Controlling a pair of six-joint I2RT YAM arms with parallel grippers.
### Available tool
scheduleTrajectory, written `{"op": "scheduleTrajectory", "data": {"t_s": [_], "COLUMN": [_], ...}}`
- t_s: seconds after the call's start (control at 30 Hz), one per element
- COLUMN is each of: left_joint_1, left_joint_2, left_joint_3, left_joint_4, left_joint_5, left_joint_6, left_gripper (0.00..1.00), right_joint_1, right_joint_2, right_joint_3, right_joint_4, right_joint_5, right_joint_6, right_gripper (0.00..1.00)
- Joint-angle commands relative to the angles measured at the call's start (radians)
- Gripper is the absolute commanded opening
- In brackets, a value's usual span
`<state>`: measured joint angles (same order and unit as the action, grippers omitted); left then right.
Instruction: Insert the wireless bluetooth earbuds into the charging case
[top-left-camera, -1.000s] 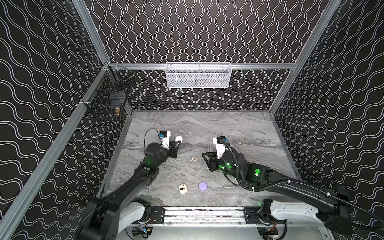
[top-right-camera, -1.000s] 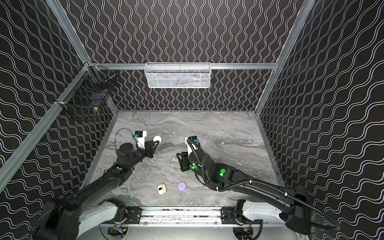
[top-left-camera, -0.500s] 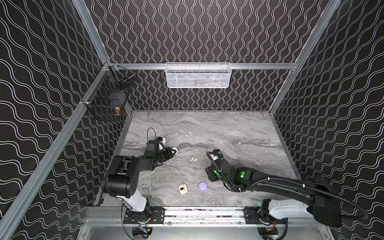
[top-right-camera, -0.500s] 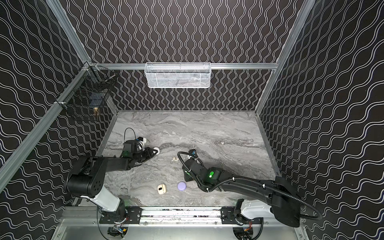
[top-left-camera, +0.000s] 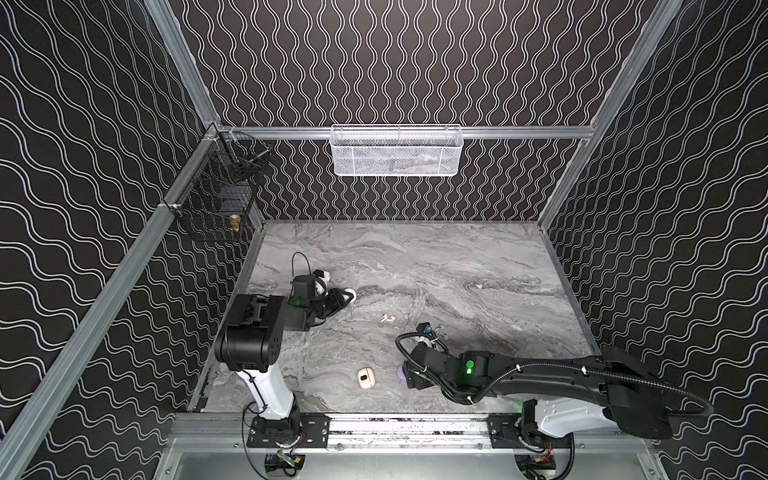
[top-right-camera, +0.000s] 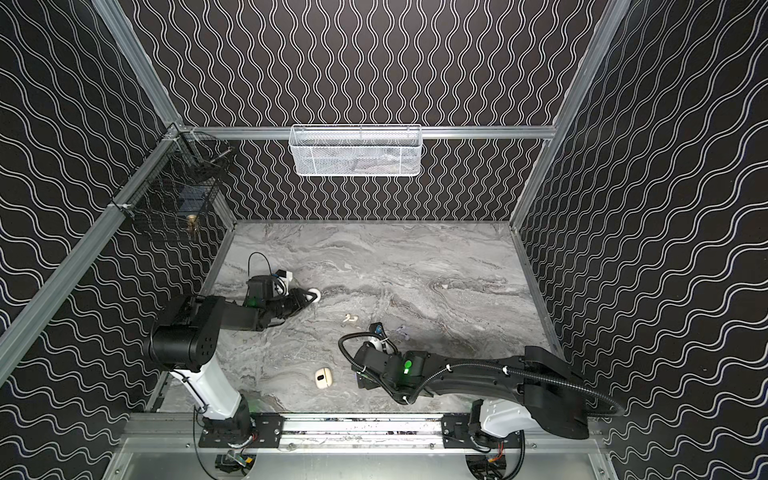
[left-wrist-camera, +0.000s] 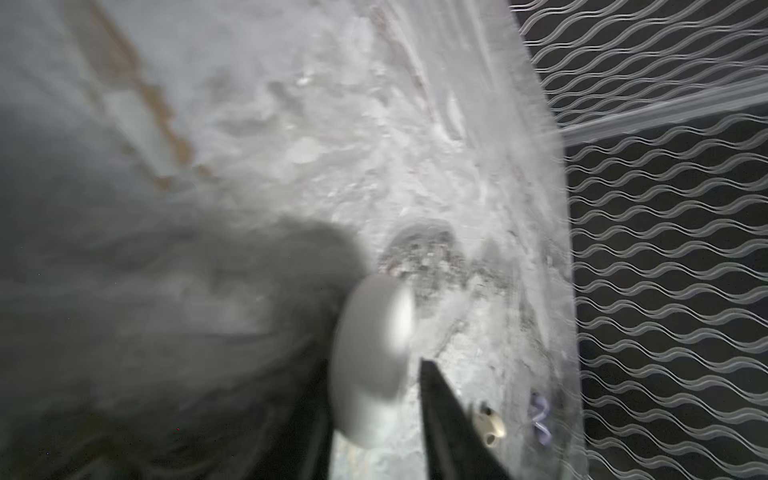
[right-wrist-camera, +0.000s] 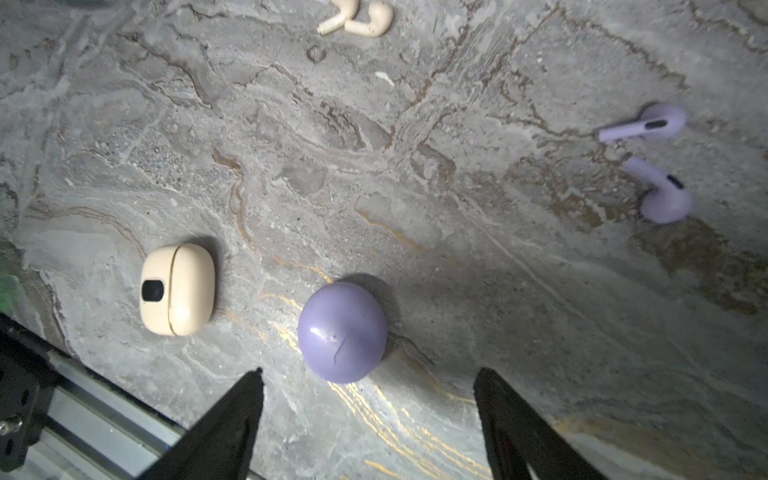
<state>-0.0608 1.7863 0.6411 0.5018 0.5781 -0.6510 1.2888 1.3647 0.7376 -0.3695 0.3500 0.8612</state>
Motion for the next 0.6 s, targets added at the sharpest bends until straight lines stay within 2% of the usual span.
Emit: {"op": "scheduleTrajectory", "data": {"t_s": [0.0,0.1,0.17,0.3,0.57], "left_joint_1": [0.003,0.003,0.003,0.003,0.003], "left_joint_2": [0.003,-0.024,-0.056,-0.141,-0.322], "left_joint_3": [-0.004,-0.01,-0.009,-0.032,-0.062], "left_joint_4": [-0.225,-0.252,-0.289,-0.32,-0.391], "left_joint_5": [-0.139,-0.167,-0.196,-0.25,-0.352], "left_joint_6": [0.042,0.056,0.071,0.086,0.118], "left_gripper": [0.6,0.7,0.84,0.98,0.98], "right_joint_1": [0.021,0.039,0.048,0.06,0.063], "right_joint_2": [0.017,0.034,0.054,0.109,0.267], "right_joint_3": [0.013,0.016,0.028,0.069,0.17], "right_joint_4": [-0.045,-0.042,-0.044,-0.065,-0.098], "right_joint_5": [0.031,0.031,0.034,0.044,0.051], "right_joint_6": [0.072,0.086,0.091,0.099,0.095], "right_gripper": [0.87,0.91,0.94,0.96,0.9]}}
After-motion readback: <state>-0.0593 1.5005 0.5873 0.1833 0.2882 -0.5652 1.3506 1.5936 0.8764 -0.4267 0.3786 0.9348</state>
